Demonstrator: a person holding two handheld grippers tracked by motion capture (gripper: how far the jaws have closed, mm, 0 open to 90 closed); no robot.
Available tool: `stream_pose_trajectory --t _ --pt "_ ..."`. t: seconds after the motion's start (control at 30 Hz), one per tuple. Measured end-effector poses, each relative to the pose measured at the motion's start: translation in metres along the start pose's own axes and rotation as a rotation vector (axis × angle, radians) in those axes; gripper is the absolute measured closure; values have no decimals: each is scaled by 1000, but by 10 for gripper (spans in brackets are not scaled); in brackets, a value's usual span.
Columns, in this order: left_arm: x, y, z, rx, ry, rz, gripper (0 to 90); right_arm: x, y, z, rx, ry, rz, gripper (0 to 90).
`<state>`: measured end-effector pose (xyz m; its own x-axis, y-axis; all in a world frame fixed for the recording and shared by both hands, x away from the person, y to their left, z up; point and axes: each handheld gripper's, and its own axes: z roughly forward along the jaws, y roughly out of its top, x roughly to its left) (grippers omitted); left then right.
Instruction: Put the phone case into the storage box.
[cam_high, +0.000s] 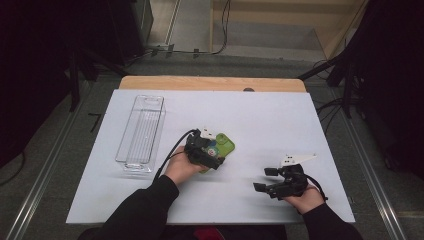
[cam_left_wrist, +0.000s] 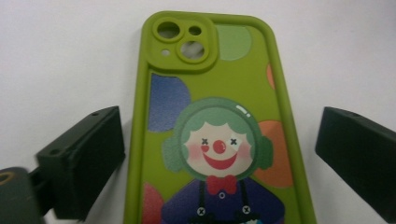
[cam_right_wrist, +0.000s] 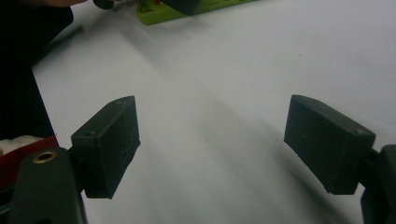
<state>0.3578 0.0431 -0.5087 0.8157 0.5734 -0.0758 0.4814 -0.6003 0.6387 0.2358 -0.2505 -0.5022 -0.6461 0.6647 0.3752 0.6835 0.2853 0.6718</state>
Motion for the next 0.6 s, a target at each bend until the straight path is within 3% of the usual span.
stream_pose_trajectory --t 0.2,0.27,0.6 --pt "-2 -1 -1 -4 28 16 61 0 0 0 1 0 1 165" --pt "-6 -3 0 1 77 62 109 0 0 0 1 -1 0 165" --pt "-4 -4 -2 -13 76 49 157 0 0 1 4 -3 -1 165"
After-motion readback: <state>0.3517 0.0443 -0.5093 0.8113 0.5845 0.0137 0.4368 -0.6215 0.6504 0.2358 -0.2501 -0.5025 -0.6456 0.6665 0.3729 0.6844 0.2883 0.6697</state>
